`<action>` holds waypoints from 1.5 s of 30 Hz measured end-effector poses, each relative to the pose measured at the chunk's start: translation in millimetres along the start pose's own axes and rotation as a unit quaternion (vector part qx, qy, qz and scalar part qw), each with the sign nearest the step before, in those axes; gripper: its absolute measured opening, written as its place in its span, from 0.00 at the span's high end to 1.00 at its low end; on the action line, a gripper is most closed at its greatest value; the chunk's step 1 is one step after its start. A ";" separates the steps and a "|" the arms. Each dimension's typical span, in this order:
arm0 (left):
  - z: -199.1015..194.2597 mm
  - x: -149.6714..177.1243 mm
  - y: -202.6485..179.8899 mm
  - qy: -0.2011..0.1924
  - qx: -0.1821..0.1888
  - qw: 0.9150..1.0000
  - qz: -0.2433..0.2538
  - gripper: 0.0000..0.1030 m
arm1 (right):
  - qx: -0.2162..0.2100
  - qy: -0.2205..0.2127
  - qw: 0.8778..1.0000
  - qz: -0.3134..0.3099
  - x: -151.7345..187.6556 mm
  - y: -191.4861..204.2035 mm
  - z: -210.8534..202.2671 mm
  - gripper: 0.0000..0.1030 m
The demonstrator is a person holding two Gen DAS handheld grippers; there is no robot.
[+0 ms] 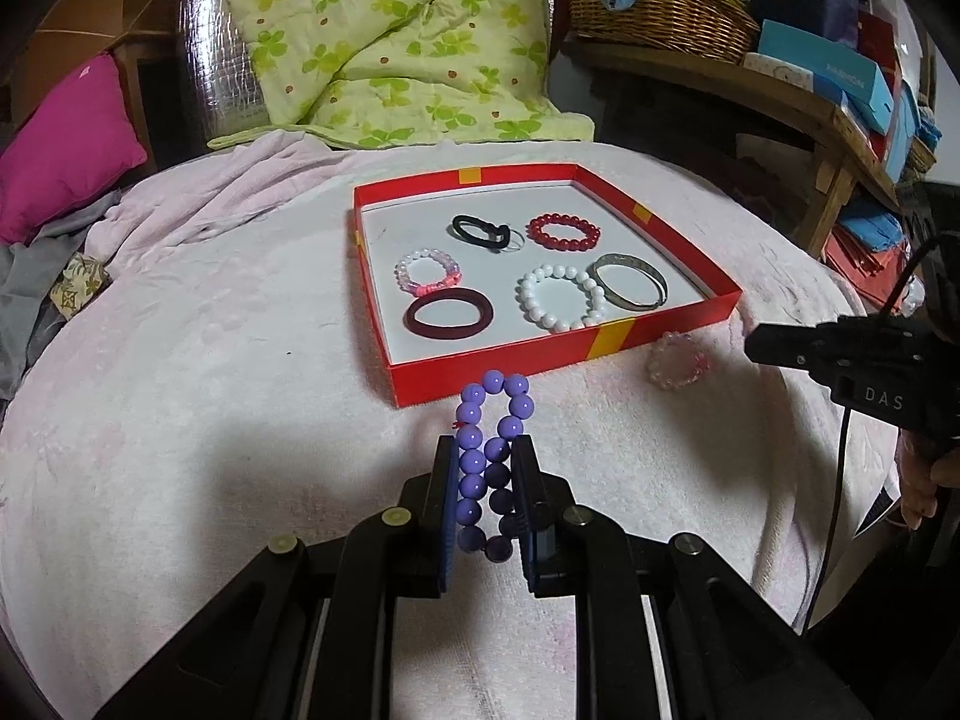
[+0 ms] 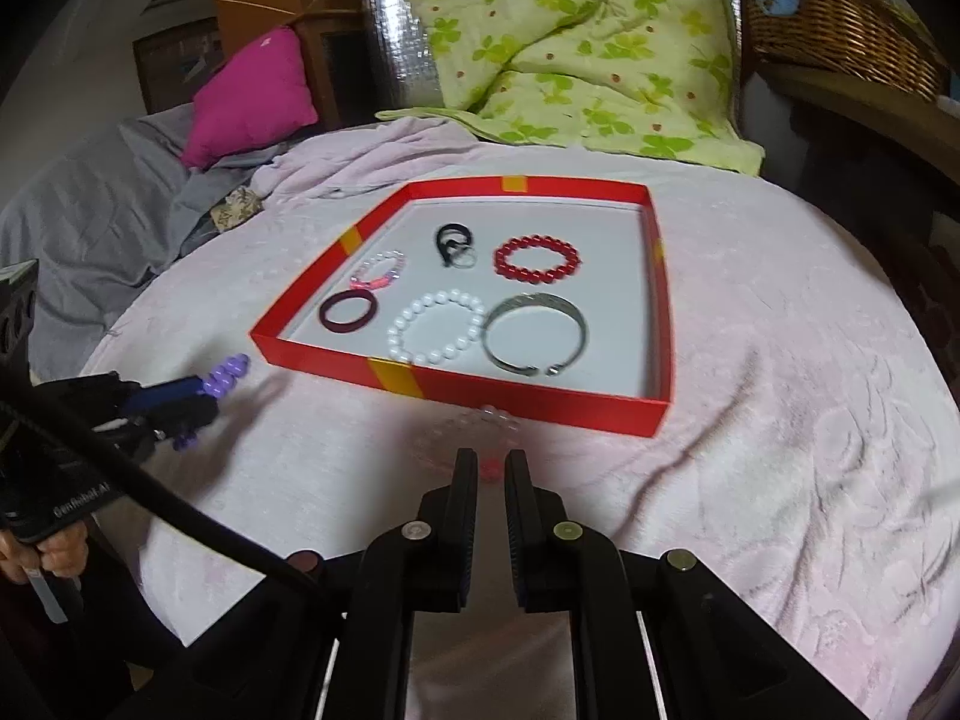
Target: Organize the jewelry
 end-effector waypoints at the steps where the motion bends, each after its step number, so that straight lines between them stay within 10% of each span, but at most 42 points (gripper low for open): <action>1: -0.2 -0.1 0.6 0.000 -0.001 1.000 -0.001 0.82 | 0.001 0.003 1.000 0.003 1.3 -2.9 0.2 0.90; 7: -0.8 -1.5 -0.3 -0.003 -0.002 1.000 0.001 0.82 | -0.008 0.026 1.000 0.011 9.4 -4.7 10.8 0.86; 11: -0.2 0.1 -0.6 0.000 -0.002 1.000 0.004 0.82 | 0.006 0.037 0.999 -0.001 12.0 1.5 24.4 0.37; 22: 0.9 2.3 0.7 0.004 -0.006 1.000 0.006 0.82 | 0.018 0.037 0.999 -0.018 5.7 14.2 59.3 0.34; 30: 0.9 1.5 1.1 0.003 -0.006 1.000 0.001 0.82 | 0.026 0.033 0.999 -0.005 4.7 0.6 50.2 0.88; 45: -1.1 -8.7 -7.1 -0.017 -0.005 1.000 0.001 0.82 | -0.011 -0.017 1.000 0.012 -7.1 2.3 3.1 0.91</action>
Point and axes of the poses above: each gripper's, at about its wrist camera, not at the fingertips, and z roughly the way its jaws point, y to its left, x to its underside, the point moved 5 cm from there along z, roughly the way its jaws point, and after that the axes turned 8 degrees about -y, right-handed, at the moved point
